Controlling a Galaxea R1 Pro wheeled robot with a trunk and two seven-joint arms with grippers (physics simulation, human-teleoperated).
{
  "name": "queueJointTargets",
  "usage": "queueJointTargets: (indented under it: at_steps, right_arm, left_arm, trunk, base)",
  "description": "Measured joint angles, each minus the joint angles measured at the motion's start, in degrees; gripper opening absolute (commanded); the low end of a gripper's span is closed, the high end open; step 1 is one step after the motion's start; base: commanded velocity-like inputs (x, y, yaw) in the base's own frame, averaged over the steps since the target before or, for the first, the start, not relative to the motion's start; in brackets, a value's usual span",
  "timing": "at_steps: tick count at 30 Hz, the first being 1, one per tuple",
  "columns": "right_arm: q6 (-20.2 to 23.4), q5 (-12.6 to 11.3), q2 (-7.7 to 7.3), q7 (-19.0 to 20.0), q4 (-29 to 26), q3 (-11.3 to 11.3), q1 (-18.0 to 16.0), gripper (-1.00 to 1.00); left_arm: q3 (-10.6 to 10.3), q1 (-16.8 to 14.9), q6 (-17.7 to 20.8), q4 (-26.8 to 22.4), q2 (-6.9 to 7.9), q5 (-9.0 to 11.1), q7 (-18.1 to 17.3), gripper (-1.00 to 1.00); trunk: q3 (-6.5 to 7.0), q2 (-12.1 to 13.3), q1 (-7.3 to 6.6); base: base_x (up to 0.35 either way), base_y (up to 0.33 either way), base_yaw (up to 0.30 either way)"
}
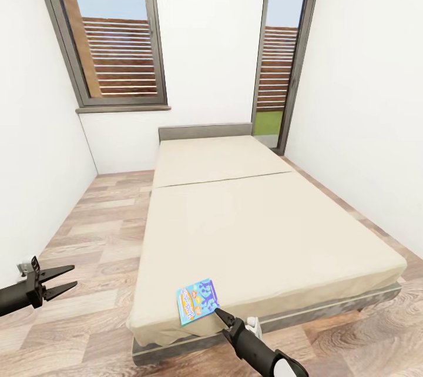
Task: Put all the toys in the child's room - the three board games (two on the bed and one on the table), the two jigsaw puzzles on the table, and the tennis ball on the table - inside the toy box on the table in the child's room.
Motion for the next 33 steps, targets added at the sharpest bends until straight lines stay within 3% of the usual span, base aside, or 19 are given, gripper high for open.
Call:
queueJointTargets:
  at_steps: [33]
  right_arm:
    - [-0.56, 0.07, 0.05, 0.55, -0.11, 0.07, 0.00, 1.00]
  left_arm:
    - [0.00, 0.00, -0.02, -0.01, -0.01, 0.06, 0.05, 1.00]
  trunk:
    - [0.00, 0.00, 0.00]
  base:
    - [0.029, 0.024, 0.000]
